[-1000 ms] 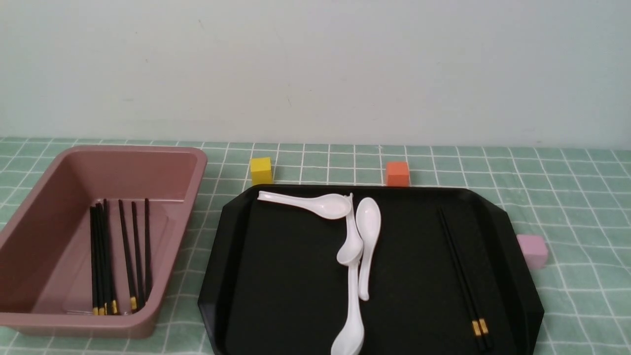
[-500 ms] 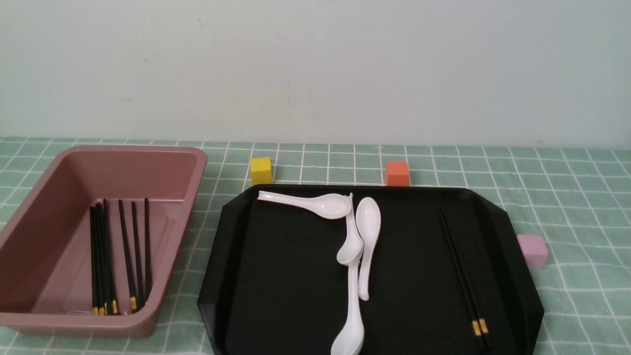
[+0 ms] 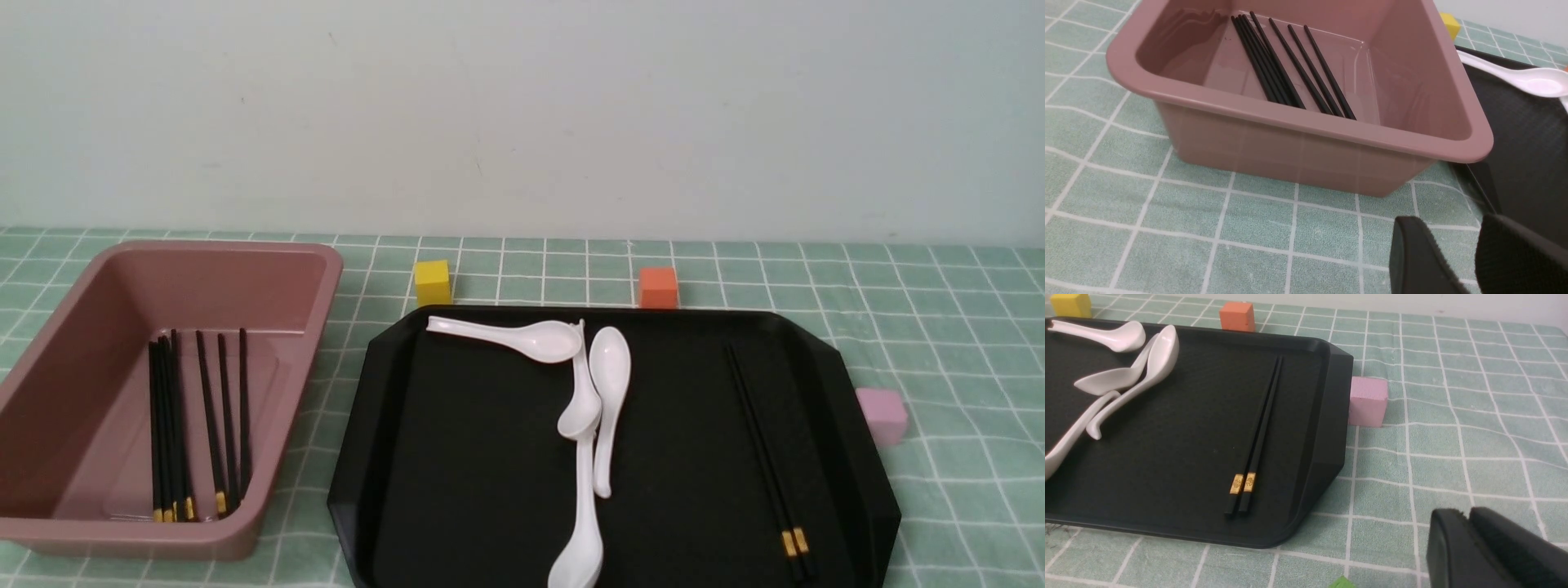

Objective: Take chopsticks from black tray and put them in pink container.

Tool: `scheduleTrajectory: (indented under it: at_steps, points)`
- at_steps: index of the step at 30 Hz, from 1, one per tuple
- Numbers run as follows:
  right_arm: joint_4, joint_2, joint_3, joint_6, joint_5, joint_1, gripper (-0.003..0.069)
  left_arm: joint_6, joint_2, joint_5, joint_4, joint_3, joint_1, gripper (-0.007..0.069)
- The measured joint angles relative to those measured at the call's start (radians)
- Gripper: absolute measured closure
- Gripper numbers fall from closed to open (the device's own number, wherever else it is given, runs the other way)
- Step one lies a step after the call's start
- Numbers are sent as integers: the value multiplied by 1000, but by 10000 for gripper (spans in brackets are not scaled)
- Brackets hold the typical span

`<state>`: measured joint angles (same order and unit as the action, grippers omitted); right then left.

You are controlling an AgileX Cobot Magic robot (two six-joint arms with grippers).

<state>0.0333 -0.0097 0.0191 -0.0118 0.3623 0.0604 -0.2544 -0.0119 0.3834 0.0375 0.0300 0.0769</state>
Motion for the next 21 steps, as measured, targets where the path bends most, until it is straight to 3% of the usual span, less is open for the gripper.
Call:
scheduleTrajectory:
  at_steps: [21]
  points:
    - [0,0,0,0,1,0,557,0,0,1,0,0,0,386]
